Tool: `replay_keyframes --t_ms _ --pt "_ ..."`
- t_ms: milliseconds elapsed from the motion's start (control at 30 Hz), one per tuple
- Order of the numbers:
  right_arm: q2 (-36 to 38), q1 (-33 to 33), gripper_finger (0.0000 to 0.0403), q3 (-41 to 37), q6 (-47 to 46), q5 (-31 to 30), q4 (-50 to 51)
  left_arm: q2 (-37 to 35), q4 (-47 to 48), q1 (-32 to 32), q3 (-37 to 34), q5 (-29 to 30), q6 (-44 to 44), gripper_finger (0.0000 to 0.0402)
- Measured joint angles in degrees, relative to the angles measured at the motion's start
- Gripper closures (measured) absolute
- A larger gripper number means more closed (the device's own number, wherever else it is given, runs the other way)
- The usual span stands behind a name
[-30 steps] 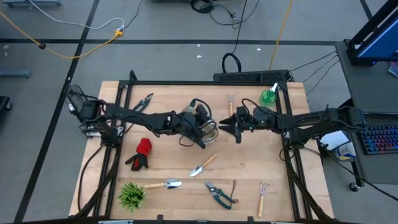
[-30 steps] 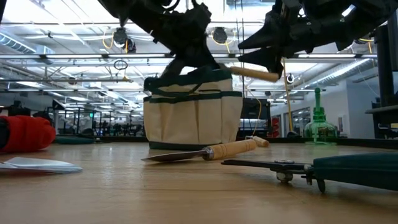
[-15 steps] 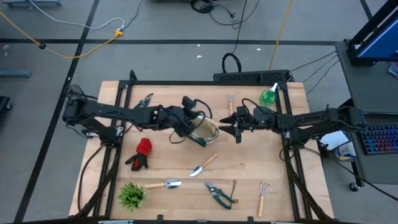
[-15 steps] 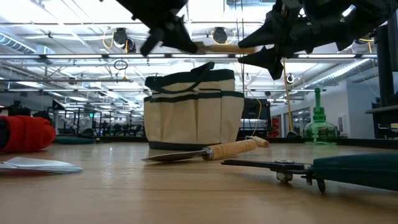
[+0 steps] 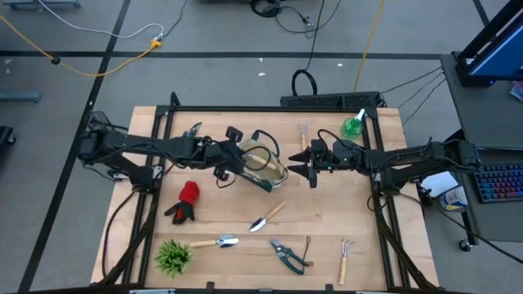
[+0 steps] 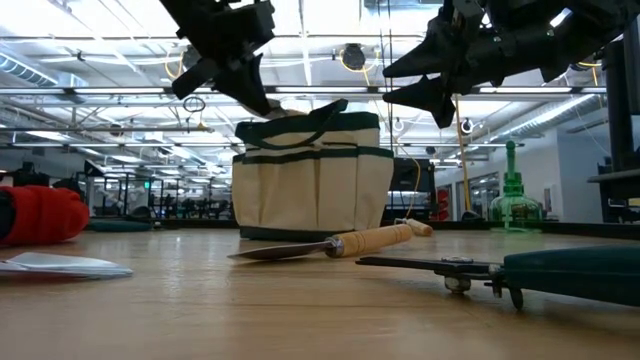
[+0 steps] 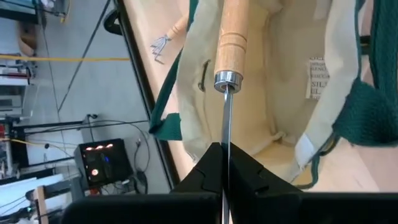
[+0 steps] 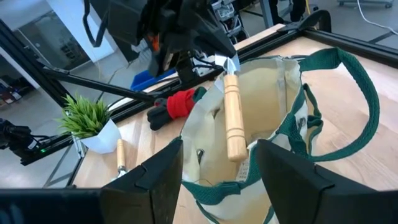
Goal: Pick & Place Garden tools in Gardening bag
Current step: Put the top brown trowel into the gardening bag
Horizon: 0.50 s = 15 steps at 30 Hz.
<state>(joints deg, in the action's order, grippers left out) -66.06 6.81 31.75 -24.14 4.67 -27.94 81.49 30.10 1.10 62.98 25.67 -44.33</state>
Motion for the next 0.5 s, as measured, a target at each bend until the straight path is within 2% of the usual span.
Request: replay_keyframes --t_ms 100,333,500 --pt "0.0 0.0 0.0205 0.0 0.0 0.0 0.0 0.0 -0.2 0.2 0.0 -1.1 0.0 0.0399" --pt "0.0 0.0 0.0206 0.0 0.4 0.0 0.1 3.1 -2.6 1.2 0.0 -11.1 0.0 0.0400" --pt "0.0 -0.1 0.0206 0.0 1.3 0.0 -0.1 6.9 -5.6 2.2 0.0 -10.7 -3.0 0.0400"
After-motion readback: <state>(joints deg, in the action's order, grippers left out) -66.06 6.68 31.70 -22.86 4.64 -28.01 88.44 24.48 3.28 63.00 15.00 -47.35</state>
